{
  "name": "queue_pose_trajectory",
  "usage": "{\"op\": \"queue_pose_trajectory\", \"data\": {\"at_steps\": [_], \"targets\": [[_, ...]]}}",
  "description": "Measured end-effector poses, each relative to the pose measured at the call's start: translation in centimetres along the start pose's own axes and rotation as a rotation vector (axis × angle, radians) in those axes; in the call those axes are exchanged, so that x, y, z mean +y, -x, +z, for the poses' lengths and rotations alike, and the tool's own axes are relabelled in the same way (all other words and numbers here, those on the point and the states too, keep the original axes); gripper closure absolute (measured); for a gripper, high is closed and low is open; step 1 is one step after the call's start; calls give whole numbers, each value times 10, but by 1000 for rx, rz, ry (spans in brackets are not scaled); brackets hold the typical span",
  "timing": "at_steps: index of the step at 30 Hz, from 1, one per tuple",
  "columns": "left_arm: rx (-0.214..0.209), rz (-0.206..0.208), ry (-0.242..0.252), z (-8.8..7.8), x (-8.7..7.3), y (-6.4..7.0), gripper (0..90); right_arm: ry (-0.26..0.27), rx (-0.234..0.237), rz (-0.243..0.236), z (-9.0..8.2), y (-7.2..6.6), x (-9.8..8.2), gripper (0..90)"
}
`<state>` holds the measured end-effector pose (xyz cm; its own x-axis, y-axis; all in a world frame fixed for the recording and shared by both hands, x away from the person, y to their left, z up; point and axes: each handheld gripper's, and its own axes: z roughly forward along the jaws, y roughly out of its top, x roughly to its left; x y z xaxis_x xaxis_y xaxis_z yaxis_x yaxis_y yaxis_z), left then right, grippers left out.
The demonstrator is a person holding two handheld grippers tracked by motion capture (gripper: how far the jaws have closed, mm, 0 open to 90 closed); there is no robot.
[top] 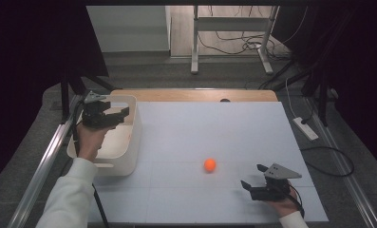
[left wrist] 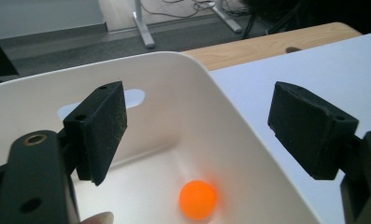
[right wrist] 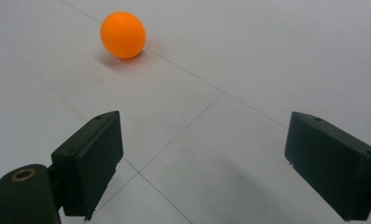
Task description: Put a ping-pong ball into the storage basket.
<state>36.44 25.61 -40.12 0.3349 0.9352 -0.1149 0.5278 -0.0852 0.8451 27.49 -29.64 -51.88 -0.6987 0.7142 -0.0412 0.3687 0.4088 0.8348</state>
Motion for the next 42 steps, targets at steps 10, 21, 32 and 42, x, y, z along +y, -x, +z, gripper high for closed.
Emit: {"op": "queue_pose_trajectory", "data": {"at_steps": [10, 21, 32, 42], "targets": [[-83, 34, 48, -10, 3, 22, 196, 0, -3, 1, 0, 0, 0, 112], [-124, 44, 52, -10, 3, 33, 202, 0, -2, -1, -1, 0, 0, 113], [-151, 64, 59, -10, 2, 43, 207, 0, -1, -2, 0, 0, 0, 113], [-222, 56, 78, -10, 4, 56, 212, -1, -2, -2, 0, 0, 0, 113]]}}
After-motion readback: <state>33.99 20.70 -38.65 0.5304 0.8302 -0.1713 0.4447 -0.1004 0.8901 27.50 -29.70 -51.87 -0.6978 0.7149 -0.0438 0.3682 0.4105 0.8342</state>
